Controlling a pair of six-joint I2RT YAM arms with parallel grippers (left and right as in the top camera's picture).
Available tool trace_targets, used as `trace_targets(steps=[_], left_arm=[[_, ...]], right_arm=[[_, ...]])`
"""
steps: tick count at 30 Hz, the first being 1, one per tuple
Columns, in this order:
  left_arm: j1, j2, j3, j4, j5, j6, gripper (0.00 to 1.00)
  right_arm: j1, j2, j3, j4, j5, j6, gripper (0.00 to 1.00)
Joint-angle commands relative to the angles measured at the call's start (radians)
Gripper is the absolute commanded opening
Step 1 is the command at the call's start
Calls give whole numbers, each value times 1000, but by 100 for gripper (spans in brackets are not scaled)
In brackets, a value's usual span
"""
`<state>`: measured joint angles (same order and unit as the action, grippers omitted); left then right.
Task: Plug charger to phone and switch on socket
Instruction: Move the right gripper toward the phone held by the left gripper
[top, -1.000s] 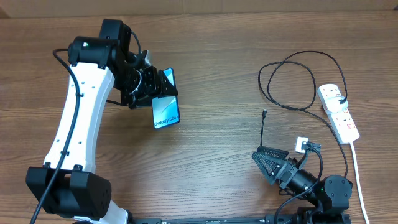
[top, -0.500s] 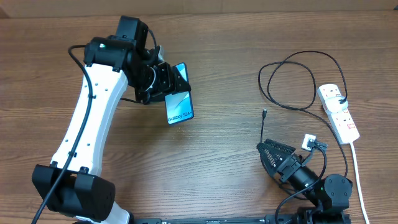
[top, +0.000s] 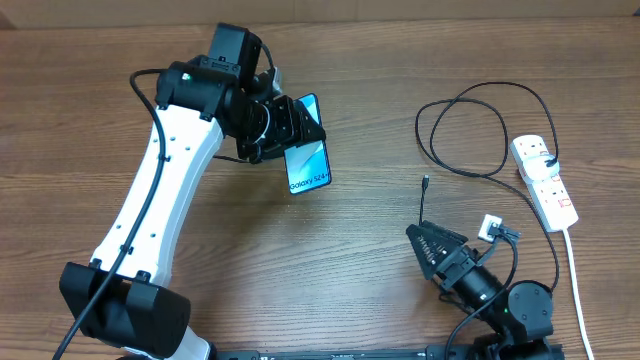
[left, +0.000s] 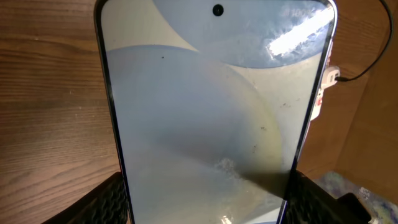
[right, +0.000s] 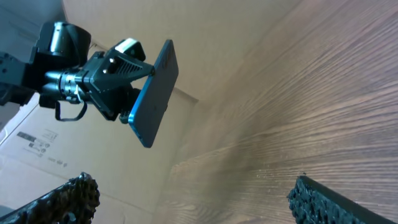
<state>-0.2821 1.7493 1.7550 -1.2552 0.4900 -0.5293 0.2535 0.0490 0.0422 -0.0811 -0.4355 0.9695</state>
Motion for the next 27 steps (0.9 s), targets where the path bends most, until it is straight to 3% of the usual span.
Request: trace_targets(steps=[1,9,18,22,27], left_arm=[[-5,-2,27,8,31,-22,35],[-5,-2,27,8,30,-21,35],[-5,-2,27,7,31,-21,35],[-5,-2,27,8,31,-31,35],[-5,-2,27,20,31,-81,36]], right_arm=[[83,47,-9,6,145,6,100],[192,270,96,-3,283,-56,99],[193,623,428,-238,256,-118,98],[230,678,448,-171,215,-138,93],[332,757,448,-83,338,-119,91]])
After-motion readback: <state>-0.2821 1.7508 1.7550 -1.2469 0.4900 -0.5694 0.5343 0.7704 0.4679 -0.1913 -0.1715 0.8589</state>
